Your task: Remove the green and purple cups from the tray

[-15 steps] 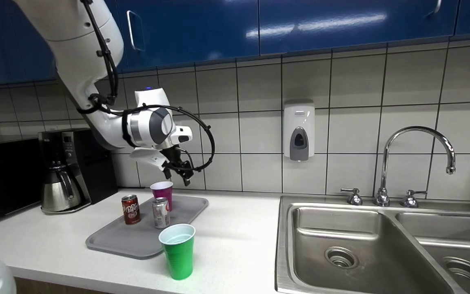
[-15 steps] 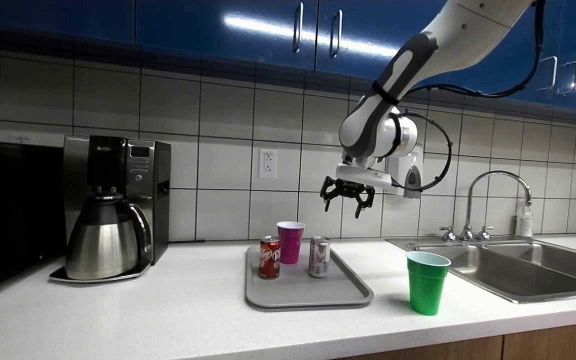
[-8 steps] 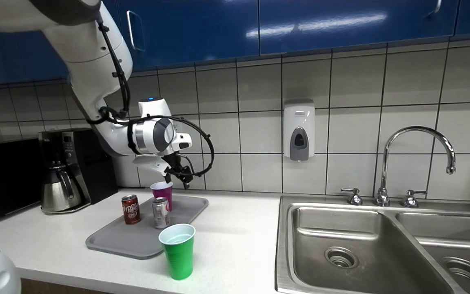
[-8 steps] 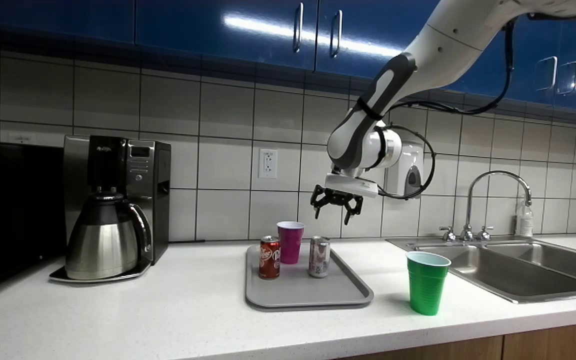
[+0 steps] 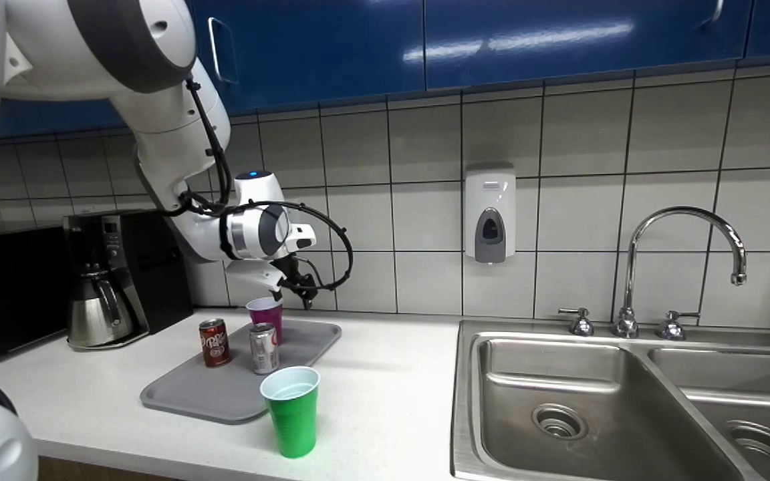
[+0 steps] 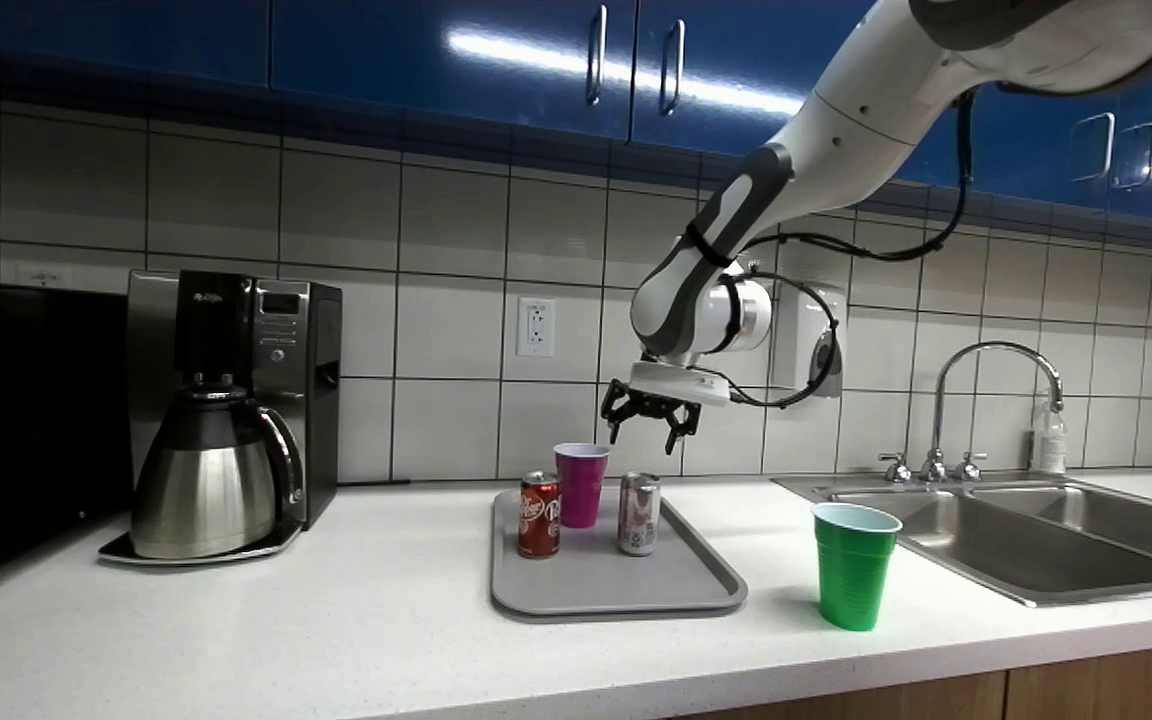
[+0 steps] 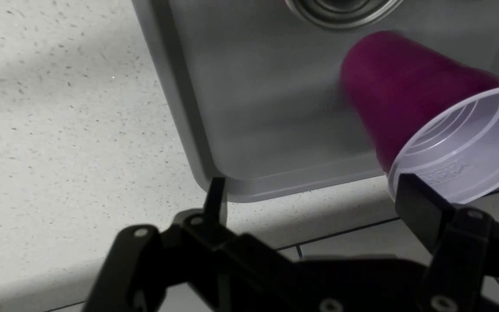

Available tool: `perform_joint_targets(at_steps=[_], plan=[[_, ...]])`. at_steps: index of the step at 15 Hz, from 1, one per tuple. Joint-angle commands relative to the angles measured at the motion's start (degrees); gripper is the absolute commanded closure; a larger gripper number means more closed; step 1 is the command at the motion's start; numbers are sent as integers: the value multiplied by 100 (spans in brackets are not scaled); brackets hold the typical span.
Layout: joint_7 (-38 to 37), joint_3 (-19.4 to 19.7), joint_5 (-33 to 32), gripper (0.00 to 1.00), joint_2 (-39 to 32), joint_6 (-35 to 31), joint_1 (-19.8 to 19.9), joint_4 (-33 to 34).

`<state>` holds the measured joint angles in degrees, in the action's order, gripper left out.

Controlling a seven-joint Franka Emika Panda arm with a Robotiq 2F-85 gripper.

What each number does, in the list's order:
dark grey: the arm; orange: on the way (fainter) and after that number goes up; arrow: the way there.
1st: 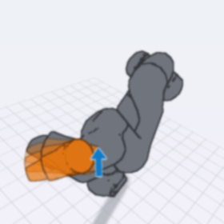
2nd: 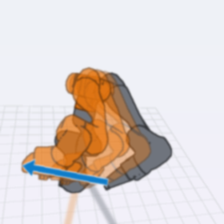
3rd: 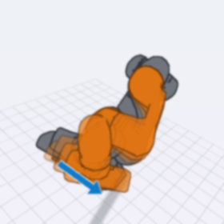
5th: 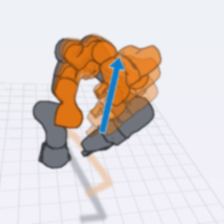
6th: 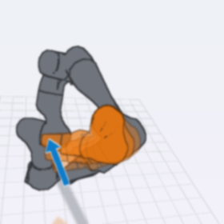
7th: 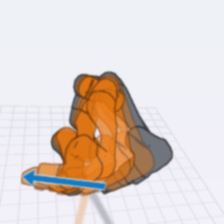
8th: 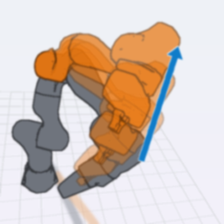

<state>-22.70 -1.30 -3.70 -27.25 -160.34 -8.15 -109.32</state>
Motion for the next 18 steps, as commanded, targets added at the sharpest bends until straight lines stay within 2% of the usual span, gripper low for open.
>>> perform_joint_targets(at_steps=[1, 11, 18], plan=[[352, 19, 189, 0, -361, 59, -67, 519], [947, -300, 557, 0, -711, 358, 40, 1047], [983, -210, 605, 0, -976, 869, -26, 1368]])
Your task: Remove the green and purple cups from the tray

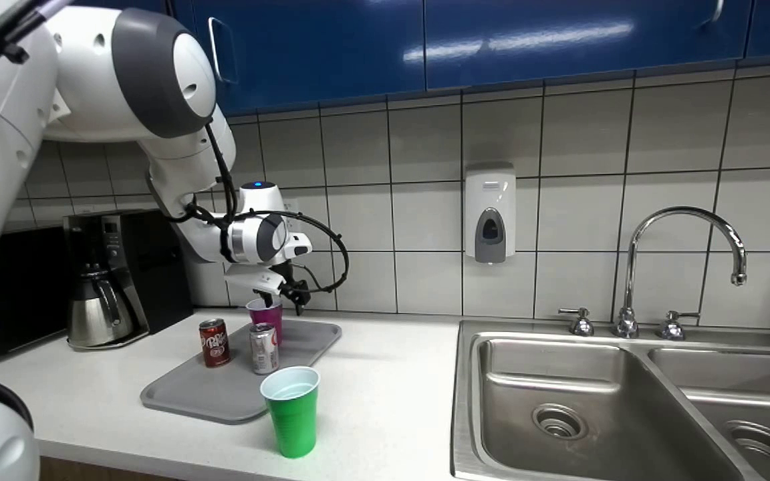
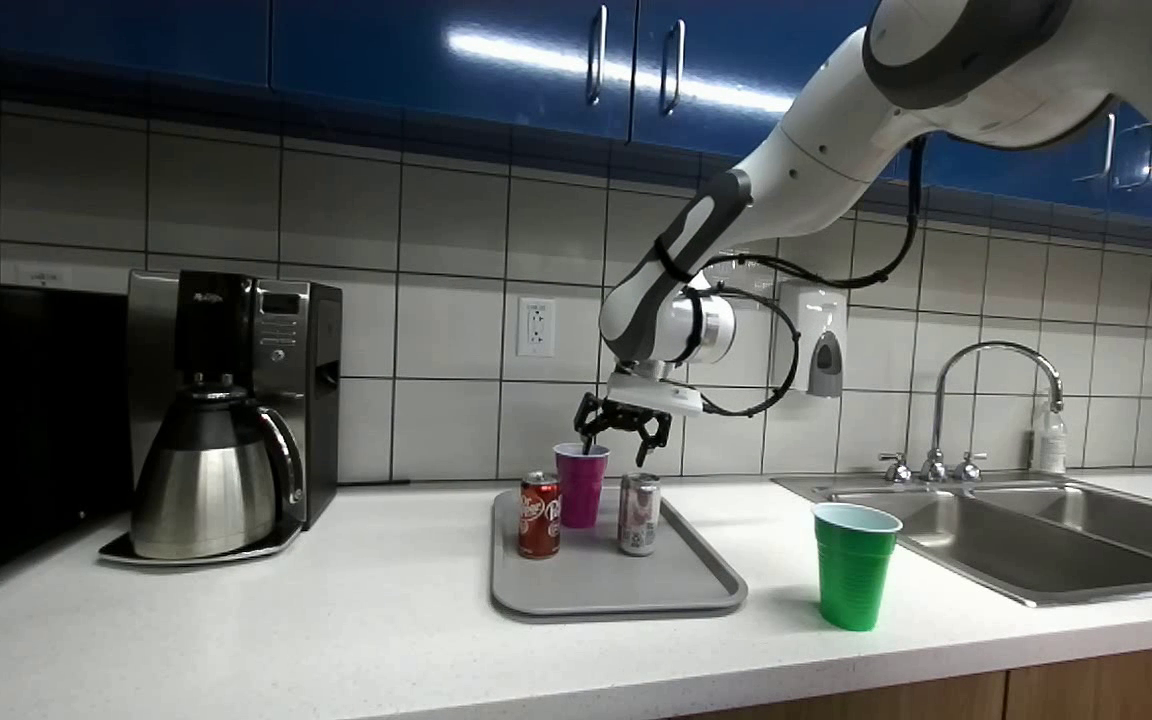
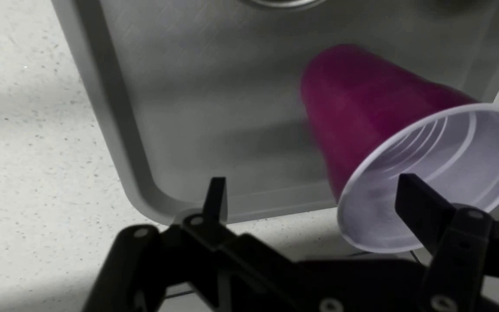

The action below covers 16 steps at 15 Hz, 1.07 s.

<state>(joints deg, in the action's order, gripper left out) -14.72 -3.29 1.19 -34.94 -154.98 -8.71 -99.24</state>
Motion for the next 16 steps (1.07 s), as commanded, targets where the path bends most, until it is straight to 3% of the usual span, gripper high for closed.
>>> perform_joint_targets(at_steps=[1, 6, 8, 16], plan=[[168, 2, 111, 0, -256, 366, 22, 408], [149, 0, 125, 0, -468, 382, 11, 588], [147, -12, 144, 28, -522, 358, 20, 644], [126, 24, 114, 89, -625, 348, -4, 782]])
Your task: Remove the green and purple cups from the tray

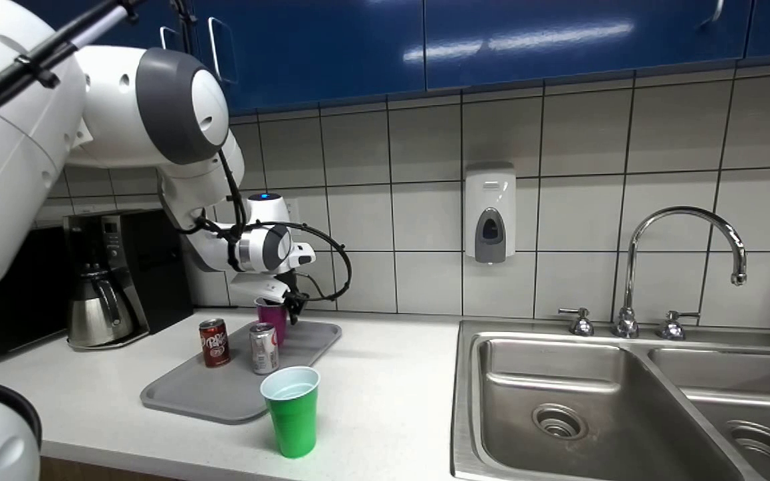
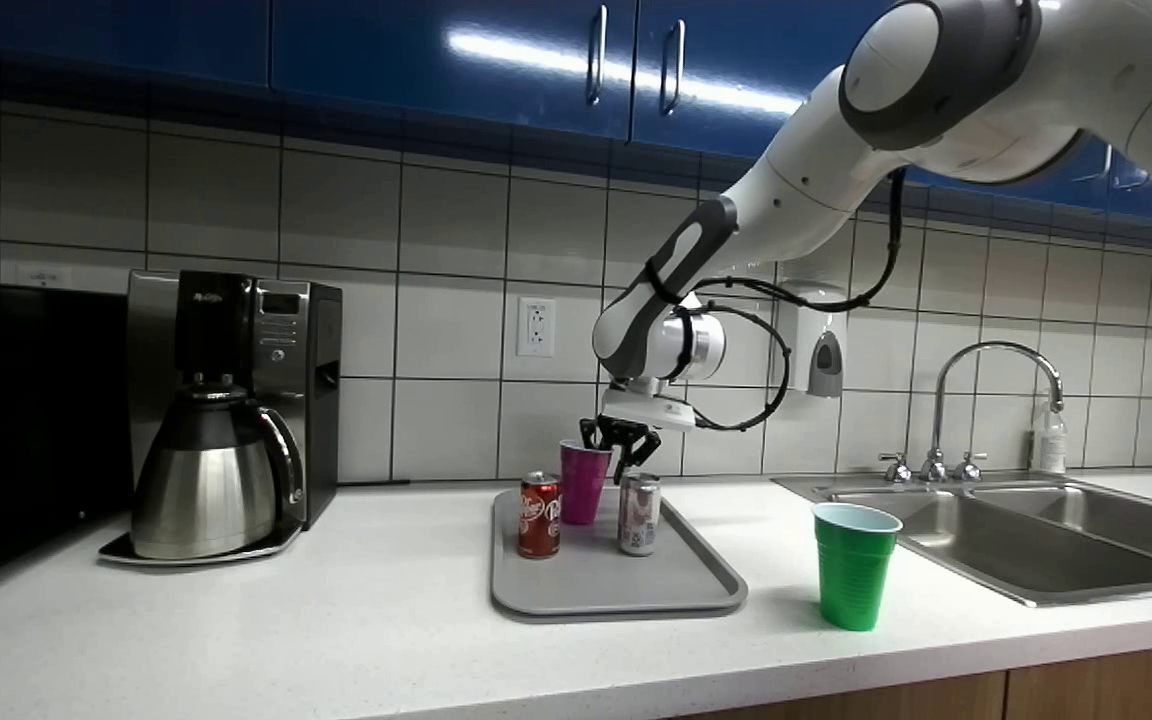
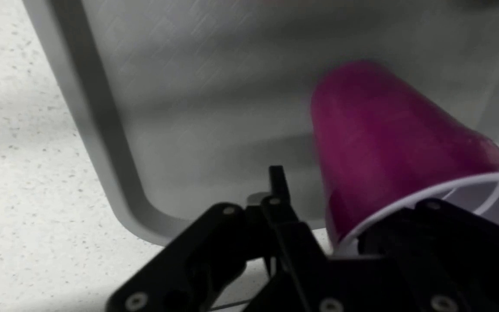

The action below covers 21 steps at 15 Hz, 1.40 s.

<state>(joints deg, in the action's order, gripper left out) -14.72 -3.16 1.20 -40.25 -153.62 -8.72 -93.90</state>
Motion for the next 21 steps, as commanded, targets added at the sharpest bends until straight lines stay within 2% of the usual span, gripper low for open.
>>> perform_joint_targets(at_steps=[1, 2, 21], plan=[[115, 22, 105, 97, -96, 201, -12, 248], [116, 24, 103, 100, -96, 196, -13, 250], [217, 95, 160, 99, 547, 150, 242, -106]])
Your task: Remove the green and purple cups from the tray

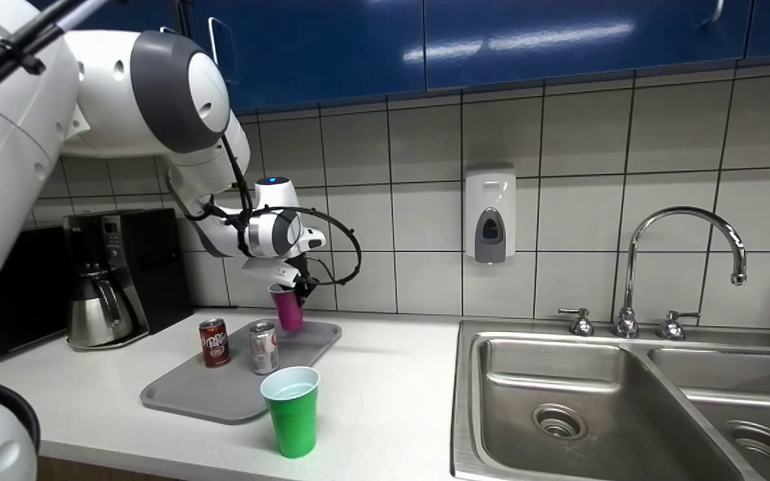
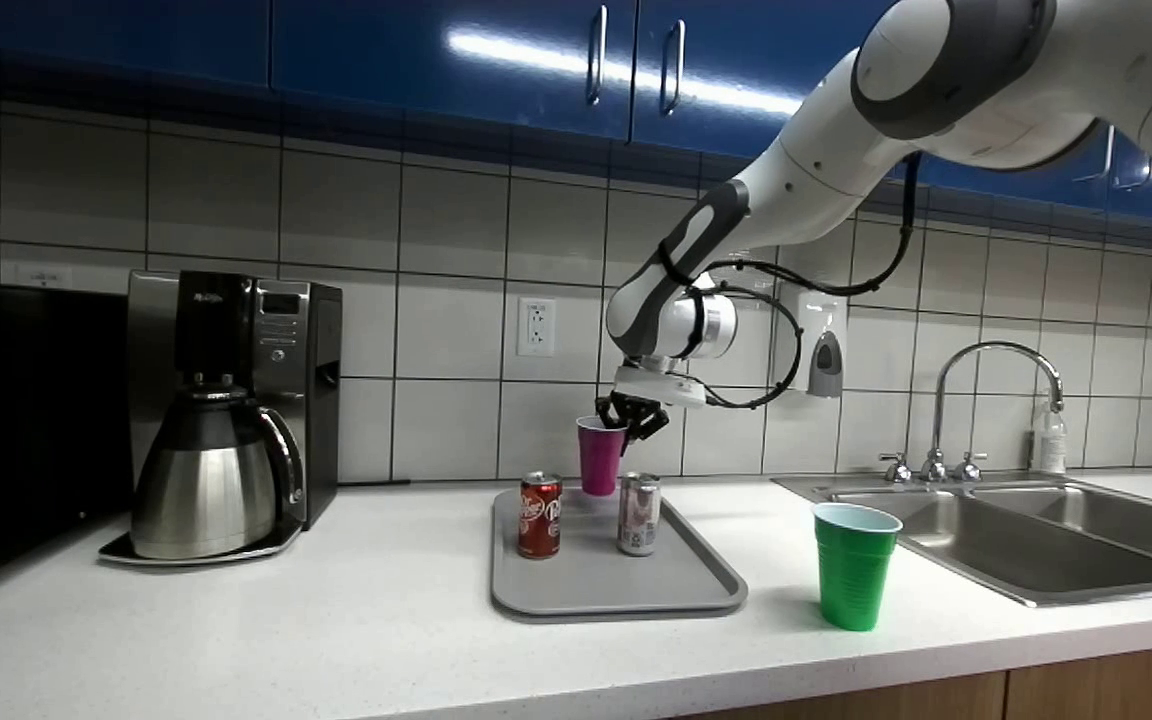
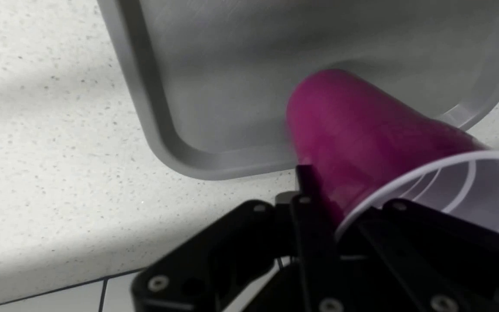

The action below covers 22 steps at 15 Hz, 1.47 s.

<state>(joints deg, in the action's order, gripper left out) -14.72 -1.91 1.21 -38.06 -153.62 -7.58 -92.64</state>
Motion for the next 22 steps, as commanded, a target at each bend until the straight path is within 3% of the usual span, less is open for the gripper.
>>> perform_joint_targets(at_steps=[1, 22], plan=[[219, -18, 157, 99, 369, 146, 151, -258], [599, 203, 246, 99, 933, 232, 914, -965]])
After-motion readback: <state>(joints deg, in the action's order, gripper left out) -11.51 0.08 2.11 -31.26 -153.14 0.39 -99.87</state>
